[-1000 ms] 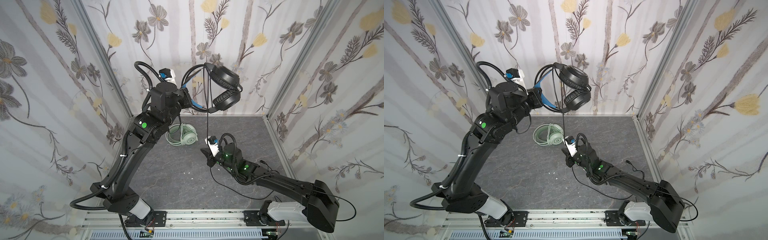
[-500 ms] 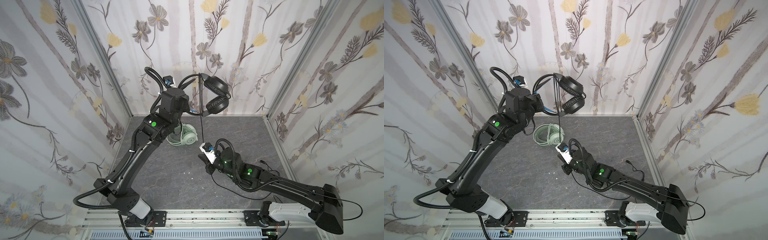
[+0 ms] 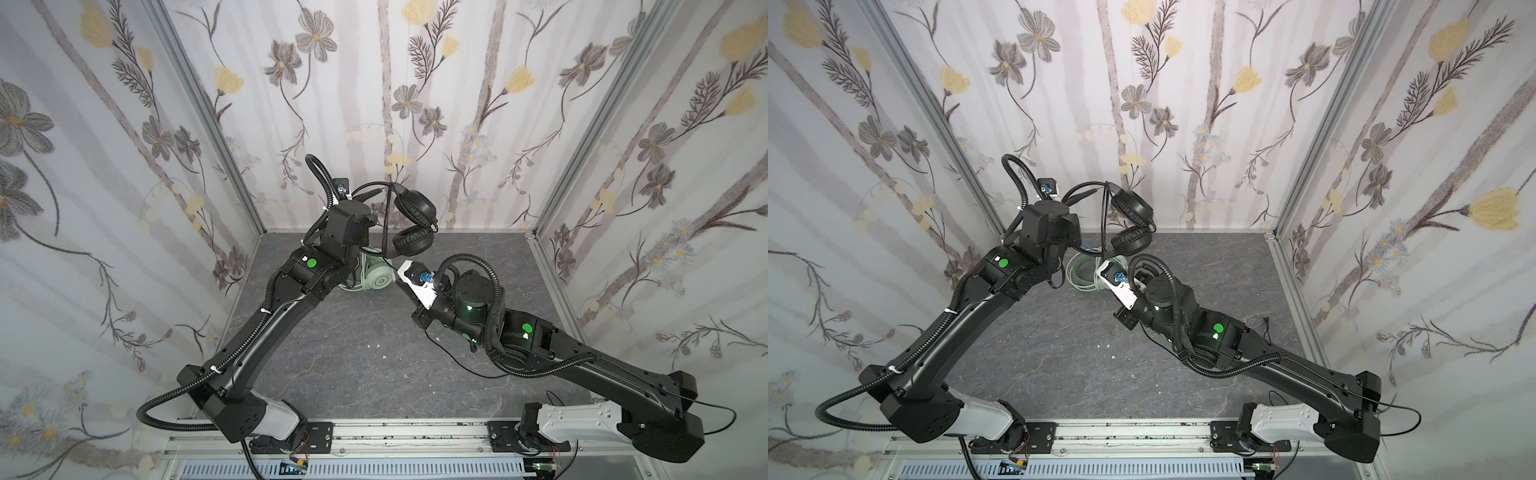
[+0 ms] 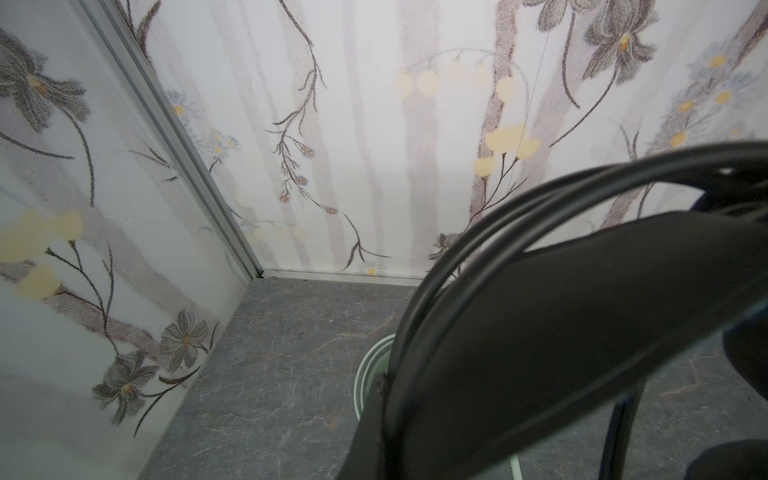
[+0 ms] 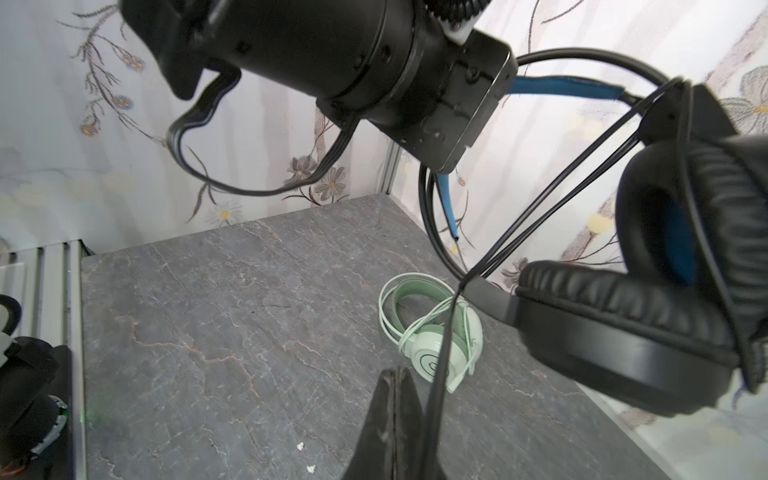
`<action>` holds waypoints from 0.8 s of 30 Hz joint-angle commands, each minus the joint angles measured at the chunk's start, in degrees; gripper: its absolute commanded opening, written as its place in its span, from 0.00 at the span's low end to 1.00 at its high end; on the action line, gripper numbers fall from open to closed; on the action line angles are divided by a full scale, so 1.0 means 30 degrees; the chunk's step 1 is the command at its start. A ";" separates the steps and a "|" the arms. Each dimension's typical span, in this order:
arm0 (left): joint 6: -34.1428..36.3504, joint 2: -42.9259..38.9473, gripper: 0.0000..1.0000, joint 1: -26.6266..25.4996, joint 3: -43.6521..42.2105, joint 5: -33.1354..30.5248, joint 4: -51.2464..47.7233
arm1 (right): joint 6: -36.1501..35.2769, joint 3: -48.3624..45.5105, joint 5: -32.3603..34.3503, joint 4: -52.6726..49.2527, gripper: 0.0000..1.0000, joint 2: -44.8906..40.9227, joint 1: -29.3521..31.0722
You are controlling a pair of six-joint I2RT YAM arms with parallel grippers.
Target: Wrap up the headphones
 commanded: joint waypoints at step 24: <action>0.4932 -0.3322 0.00 -0.0025 -0.2827 0.7552 -0.5197 | -1.0135 0.4706 0.7220 -0.2295 0.13 0.2662 -0.0572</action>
